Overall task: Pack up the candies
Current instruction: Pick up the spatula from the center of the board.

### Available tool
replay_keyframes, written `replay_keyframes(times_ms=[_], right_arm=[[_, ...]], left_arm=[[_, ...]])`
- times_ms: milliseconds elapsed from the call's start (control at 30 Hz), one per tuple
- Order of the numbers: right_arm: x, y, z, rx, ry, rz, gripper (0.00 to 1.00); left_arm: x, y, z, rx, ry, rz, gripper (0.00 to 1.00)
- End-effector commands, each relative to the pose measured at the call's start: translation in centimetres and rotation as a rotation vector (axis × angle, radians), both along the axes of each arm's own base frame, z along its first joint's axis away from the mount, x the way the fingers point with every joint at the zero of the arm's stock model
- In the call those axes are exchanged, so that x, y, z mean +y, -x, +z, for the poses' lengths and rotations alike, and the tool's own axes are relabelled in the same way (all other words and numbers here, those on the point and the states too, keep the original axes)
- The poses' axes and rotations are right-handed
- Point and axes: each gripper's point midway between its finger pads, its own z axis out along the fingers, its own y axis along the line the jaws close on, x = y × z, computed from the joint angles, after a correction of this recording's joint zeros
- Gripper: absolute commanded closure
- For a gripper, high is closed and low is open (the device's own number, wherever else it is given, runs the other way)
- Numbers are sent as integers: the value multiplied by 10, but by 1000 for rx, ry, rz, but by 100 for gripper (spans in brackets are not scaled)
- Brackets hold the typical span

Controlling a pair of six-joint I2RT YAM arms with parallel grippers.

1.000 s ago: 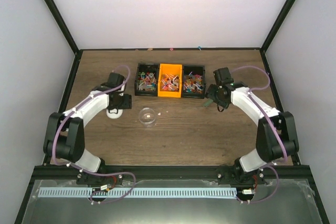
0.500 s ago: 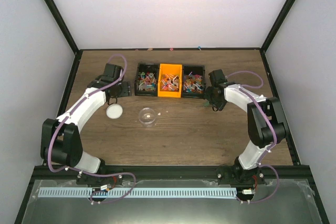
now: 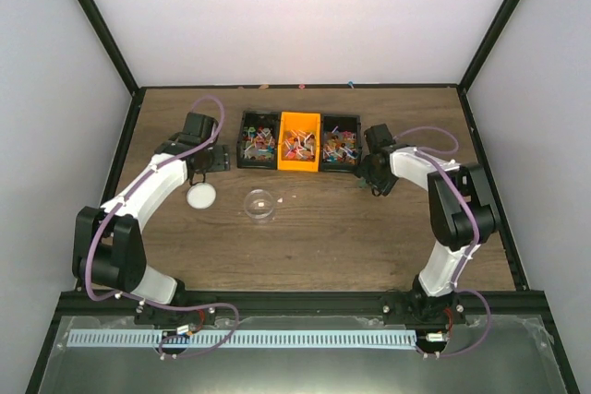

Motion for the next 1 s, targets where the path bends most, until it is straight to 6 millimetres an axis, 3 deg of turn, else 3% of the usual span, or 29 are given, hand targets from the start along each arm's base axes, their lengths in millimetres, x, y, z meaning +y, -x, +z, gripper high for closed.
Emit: replay_keyframes(times_ms=[0, 100, 500, 633, 800, 900, 967], right_arm=[[3, -12, 0, -18, 7, -12, 34], [3, -12, -4, -6, 13, -16, 34], [-8, -2, 1, 27, 61, -31, 64], [-12, 12, 8, 20, 67, -10, 75], [-20, 31, 16, 10, 88, 7, 80], [-26, 37, 29, -11, 113, 18, 83], [-27, 37, 41, -44, 118, 40, 84]], left_arm=[[2, -7, 5, -13, -21, 1, 24], [4, -5, 6, -14, -27, 4, 24], [1, -3, 2, -19, -6, -2, 24], [-6, -12, 6, -29, 18, -16, 24], [-17, -31, 22, -49, 55, -33, 23], [-30, -43, 34, -70, 106, -67, 22], [-43, -50, 40, -80, 152, -121, 15]])
